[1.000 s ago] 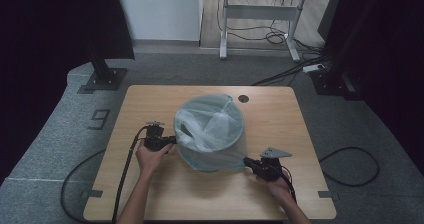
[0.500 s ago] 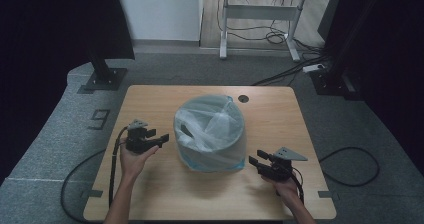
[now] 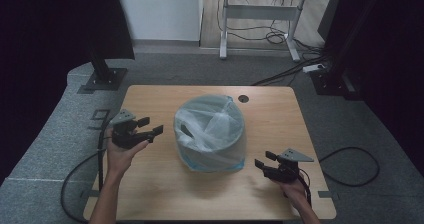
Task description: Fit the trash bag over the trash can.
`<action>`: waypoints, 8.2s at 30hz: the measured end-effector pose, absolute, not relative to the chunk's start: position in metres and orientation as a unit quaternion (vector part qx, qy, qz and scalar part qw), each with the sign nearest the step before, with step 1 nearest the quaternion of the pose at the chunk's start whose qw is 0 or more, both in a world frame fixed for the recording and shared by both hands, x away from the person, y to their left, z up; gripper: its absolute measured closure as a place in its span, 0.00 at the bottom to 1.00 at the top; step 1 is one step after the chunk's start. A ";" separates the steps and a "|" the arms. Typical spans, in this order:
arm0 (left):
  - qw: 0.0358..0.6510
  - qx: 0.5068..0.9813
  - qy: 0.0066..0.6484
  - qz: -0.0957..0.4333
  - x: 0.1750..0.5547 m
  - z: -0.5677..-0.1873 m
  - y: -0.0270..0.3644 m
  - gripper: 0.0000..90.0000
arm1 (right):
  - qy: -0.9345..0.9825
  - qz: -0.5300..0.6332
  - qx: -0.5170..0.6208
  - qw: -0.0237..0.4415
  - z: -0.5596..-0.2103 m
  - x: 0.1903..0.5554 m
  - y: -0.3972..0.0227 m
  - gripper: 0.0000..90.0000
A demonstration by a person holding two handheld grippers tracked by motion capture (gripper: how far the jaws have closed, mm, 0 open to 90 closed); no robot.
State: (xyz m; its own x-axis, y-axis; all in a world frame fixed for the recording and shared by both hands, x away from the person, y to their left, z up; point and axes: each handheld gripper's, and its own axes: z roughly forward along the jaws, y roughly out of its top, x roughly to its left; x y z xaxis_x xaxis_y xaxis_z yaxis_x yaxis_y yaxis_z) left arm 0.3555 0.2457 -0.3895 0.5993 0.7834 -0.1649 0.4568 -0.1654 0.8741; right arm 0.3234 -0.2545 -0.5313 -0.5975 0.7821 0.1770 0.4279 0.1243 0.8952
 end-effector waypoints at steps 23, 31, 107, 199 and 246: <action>0.486 0.787 0.355 0.138 0.379 -0.342 0.187 0.37 | 0.736 0.504 0.415 0.178 -0.532 0.322 -0.255 0.39; 0.477 0.797 0.349 0.123 0.392 -0.339 0.169 0.37 | 0.744 0.498 0.407 0.181 -0.532 0.321 -0.253 0.40; 0.358 0.881 0.307 0.038 0.455 -0.351 0.054 0.47 | 0.748 0.493 0.405 0.181 -0.531 0.322 -0.259 0.42; 0.282 0.912 0.297 0.031 0.387 -0.362 0.107 0.59 | 0.756 0.486 0.396 0.190 -0.533 0.321 -0.257 0.42; 0.447 0.811 0.353 0.133 0.321 -0.372 0.218 0.42 | 0.754 0.479 0.405 0.195 -0.535 0.321 -0.257 0.42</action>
